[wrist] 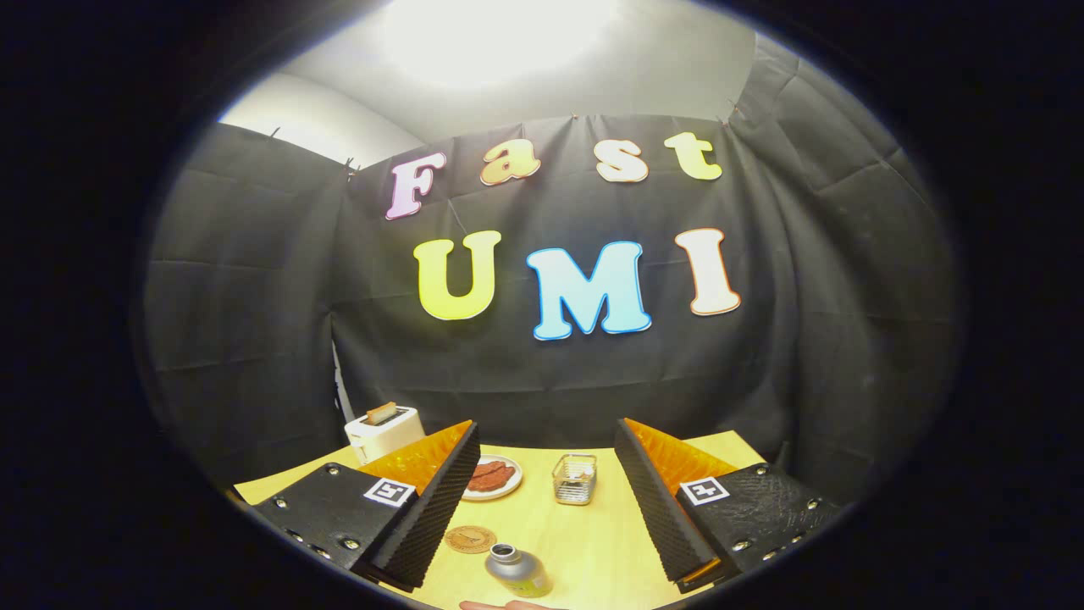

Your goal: Take the bottle from table, then pour the juice into the cup, finally place the bottle on the coaster

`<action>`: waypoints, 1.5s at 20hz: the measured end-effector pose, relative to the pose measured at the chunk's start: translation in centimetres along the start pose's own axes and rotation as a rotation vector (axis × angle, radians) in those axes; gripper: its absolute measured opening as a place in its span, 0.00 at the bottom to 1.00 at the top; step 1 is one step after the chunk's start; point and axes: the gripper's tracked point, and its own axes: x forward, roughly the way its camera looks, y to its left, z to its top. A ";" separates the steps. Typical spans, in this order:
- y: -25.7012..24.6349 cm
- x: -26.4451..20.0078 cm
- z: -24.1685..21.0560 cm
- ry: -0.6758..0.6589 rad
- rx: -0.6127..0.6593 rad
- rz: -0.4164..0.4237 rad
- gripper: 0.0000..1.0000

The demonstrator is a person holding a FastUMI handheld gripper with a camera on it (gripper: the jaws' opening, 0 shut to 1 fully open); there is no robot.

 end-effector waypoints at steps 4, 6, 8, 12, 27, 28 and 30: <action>1.0 0.6 -2.7 -0.036 0.031 0.014 0.98; 1.3 1.1 -4.7 -0.036 0.040 0.008 0.98; 1.5 1.6 -6.7 -0.025 0.033 0.002 0.98; 2.0 2.8 -10.7 -0.009 0.017 -0.009 0.98; 2.4 6.4 -23.3 0.082 0.044 -0.052 0.98; 2.2 6.4 -23.7 0.086 0.044 -0.064 0.98; 1.6 6.6 -24.7 0.095 0.041 -0.099 0.98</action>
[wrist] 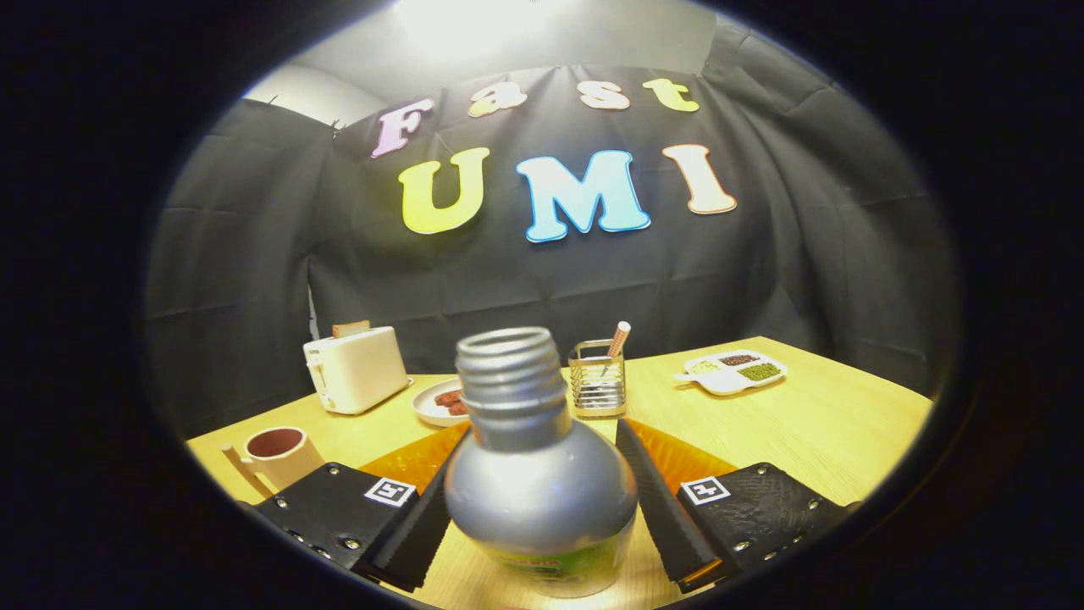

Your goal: Take the bottle from table, then pour the juice into the cup, finally place the bottle on the coaster

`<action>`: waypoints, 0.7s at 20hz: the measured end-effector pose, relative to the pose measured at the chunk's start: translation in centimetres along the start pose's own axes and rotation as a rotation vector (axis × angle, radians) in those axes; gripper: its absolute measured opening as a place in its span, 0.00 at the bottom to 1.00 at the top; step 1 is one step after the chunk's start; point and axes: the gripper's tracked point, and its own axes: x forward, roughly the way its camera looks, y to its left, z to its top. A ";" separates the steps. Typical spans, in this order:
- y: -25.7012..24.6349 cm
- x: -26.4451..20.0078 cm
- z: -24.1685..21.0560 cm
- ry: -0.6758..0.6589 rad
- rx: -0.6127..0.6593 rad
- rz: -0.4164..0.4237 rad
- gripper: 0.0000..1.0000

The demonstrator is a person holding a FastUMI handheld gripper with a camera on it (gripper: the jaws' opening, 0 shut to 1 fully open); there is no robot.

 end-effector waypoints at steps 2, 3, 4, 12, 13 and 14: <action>0.1 0.0 -0.5 -0.004 0.003 -0.006 0.92; 0.0 -0.2 -0.3 -0.006 -0.011 -0.017 0.88; 0.1 -0.2 -0.3 -0.005 -0.032 -0.023 0.87; 3.2 0.3 2.3 -0.034 -0.302 -0.048 0.83; 3.8 0.6 2.5 -0.030 -0.340 -0.048 0.83; 4.3 0.9 2.5 -0.027 -0.380 -0.048 0.83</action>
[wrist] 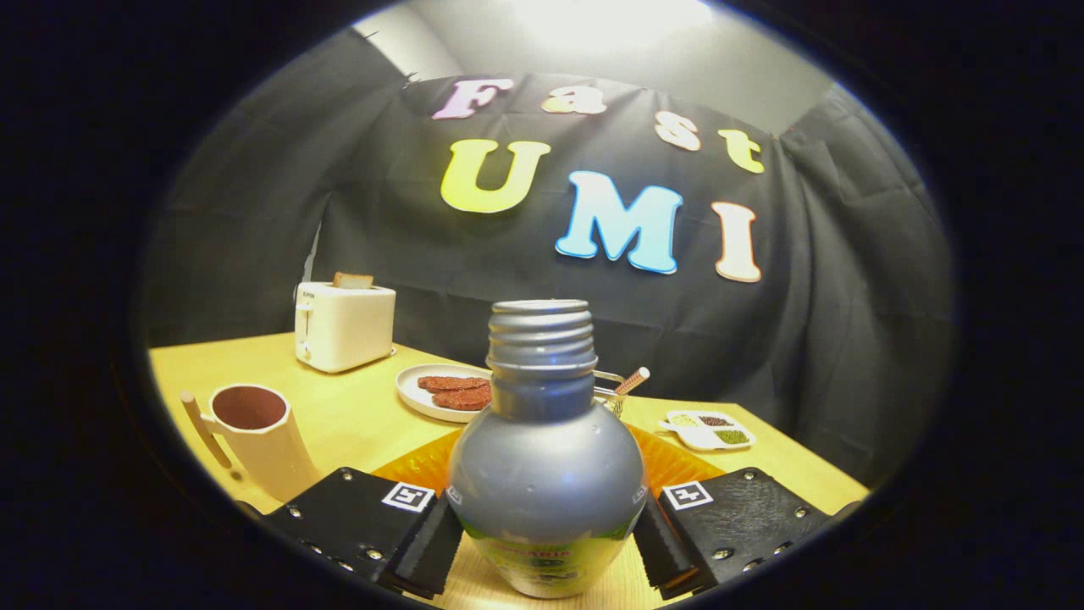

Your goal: Take the bottle from table, then pour the juice into the cup, finally place the bottle on the coaster

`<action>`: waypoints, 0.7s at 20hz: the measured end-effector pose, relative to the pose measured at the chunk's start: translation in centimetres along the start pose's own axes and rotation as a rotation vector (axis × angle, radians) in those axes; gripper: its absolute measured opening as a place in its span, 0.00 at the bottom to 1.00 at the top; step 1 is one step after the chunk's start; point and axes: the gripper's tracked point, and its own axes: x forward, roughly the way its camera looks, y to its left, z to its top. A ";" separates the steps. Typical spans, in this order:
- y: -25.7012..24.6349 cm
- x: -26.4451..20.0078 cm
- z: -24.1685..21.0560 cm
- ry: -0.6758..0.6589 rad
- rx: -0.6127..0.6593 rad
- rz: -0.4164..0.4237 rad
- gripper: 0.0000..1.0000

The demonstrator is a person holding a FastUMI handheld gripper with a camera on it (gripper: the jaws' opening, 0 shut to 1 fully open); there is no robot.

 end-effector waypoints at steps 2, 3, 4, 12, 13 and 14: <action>0.7 0.6 0.4 0.010 -0.082 -0.002 0.83; 1.1 0.9 0.6 0.015 -0.123 -0.001 0.83; 1.6 1.3 0.7 0.016 -0.162 0.000 0.83; 4.2 2.8 0.8 0.007 -0.388 0.017 0.84; 4.6 3.0 0.9 0.001 -0.421 0.023 0.84; 5.0 3.2 1.1 -0.007 -0.462 0.026 0.84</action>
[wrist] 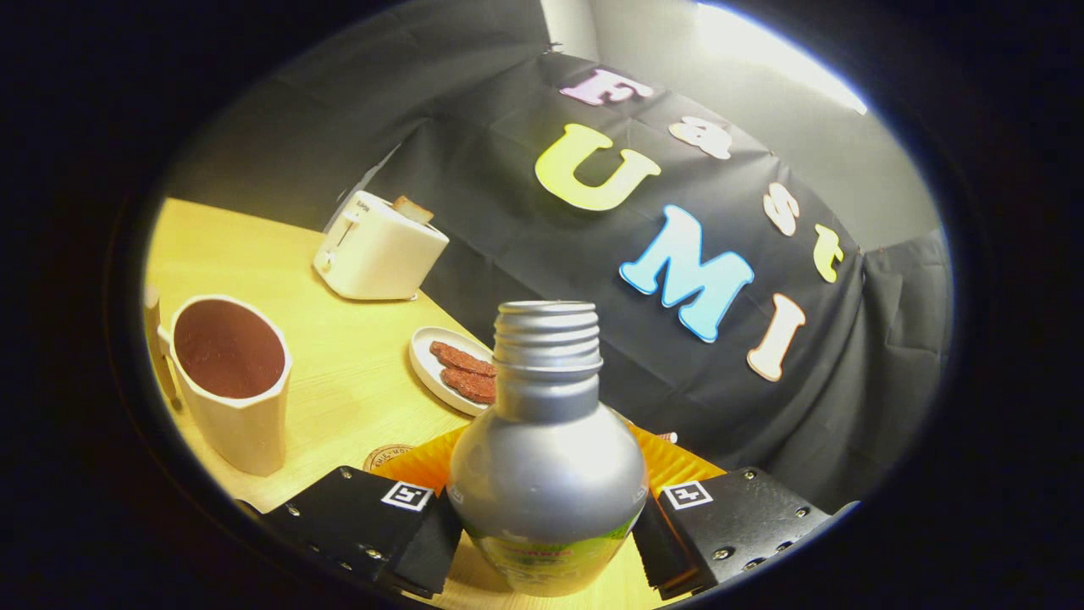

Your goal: Take the bottle from table, then pour the juice into the cup, finally place the bottle on the coaster

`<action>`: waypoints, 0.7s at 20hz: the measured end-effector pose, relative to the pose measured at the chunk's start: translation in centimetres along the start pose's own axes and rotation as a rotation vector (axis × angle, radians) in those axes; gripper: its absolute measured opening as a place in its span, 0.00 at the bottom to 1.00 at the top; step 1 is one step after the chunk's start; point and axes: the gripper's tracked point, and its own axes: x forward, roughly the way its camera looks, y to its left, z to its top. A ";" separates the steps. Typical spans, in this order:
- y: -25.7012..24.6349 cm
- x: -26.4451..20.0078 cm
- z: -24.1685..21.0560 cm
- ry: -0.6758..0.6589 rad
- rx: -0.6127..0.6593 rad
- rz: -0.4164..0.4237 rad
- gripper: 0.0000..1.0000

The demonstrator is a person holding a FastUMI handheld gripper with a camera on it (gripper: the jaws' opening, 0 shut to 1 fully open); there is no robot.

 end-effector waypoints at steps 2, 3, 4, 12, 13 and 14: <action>0.5 0.2 0.4 -0.022 -0.096 0.004 0.84; 0.8 0.1 0.4 -0.029 -0.139 0.001 0.84; 1.1 0.1 0.2 -0.035 -0.178 -0.003 0.84; 3.3 0.3 0.6 -0.065 -0.374 -0.002 0.83; 3.4 0.3 0.8 -0.065 -0.397 -0.001 0.83; 3.3 0.4 0.6 -0.066 -0.420 -0.004 0.84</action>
